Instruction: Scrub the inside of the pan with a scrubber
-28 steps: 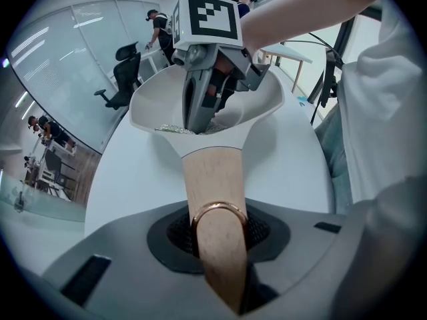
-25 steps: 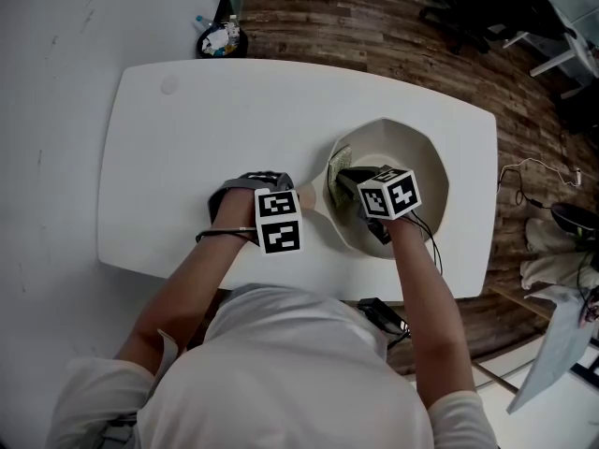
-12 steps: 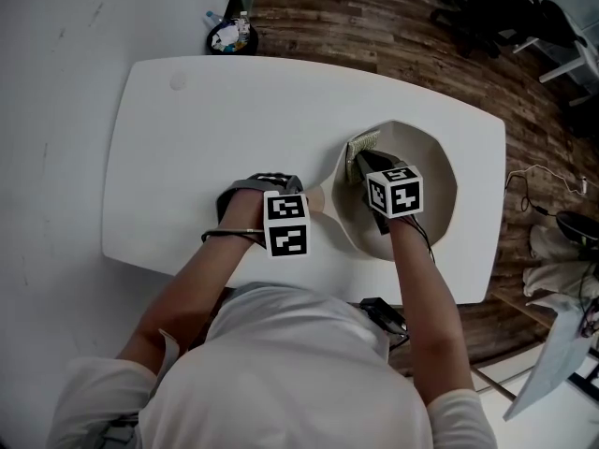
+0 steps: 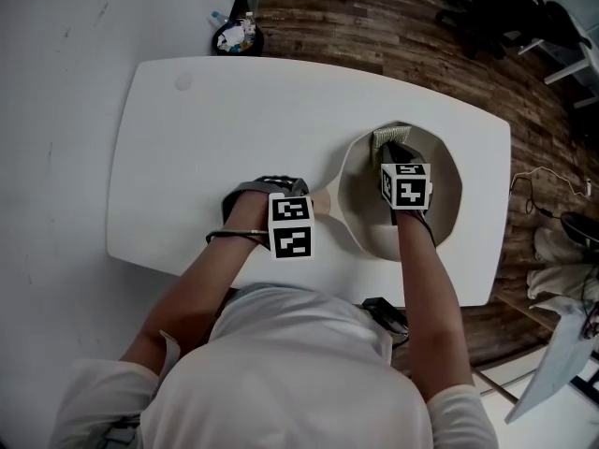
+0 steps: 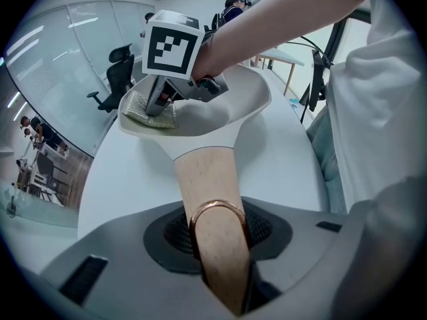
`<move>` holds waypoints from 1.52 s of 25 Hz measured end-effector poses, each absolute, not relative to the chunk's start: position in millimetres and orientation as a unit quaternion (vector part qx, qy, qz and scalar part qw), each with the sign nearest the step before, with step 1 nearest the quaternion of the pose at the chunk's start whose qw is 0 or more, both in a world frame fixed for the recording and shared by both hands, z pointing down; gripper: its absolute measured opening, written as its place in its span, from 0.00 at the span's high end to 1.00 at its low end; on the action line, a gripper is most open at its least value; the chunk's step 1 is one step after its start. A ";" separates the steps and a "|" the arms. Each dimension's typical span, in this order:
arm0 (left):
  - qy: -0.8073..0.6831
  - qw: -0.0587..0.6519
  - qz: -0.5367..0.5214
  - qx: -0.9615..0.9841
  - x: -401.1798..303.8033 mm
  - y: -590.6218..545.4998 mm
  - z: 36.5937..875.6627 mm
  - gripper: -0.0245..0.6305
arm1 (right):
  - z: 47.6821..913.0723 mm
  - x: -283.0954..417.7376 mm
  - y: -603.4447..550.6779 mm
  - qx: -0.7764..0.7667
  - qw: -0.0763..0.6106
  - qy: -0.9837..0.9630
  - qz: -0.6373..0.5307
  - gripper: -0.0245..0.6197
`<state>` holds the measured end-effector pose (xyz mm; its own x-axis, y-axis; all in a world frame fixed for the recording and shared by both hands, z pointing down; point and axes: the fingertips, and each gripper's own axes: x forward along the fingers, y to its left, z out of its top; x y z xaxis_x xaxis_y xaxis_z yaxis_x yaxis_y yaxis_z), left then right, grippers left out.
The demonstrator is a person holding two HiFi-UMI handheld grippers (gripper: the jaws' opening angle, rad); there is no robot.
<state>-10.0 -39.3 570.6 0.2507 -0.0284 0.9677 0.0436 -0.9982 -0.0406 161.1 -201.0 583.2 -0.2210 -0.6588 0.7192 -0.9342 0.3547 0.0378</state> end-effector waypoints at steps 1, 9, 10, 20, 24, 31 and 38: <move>-0.004 0.029 -0.613 -0.790 -10.5 -39.3 570.4 0.75 | 583.2 167.5 -202.7 0.536 0.329 -0.748 0.213 0.92; 0.002 0.025 -0.611 -0.792 -8.3 -38.2 569.6 0.75 | 586.7 208.6 -202.4 0.571 0.361 -0.708 0.203 0.92; 0.002 0.024 -0.610 -0.792 -8.0 -38.2 569.5 0.75 | 587.1 213.0 -201.6 0.575 0.366 -0.704 0.202 0.92; 0.005 0.026 -0.608 -0.793 -8.2 -39.1 570.9 0.75 | 589.4 241.6 -186.0 0.556 0.489 -0.658 0.135 0.92; 0.006 0.027 -0.608 -0.793 -9.3 -40.4 570.5 0.75 | 590.3 246.2 -182.9 0.538 0.528 -0.646 0.120 0.92; 0.009 0.024 -0.609 -0.793 -8.7 -40.4 570.3 0.75 | 592.7 260.0 -175.0 0.490 0.612 -0.616 0.073 0.92; 0.017 0.019 -0.608 -0.793 -7.2 -40.6 570.5 0.77 | 594.3 271.9 -162.2 0.457 0.661 -0.594 0.050 0.92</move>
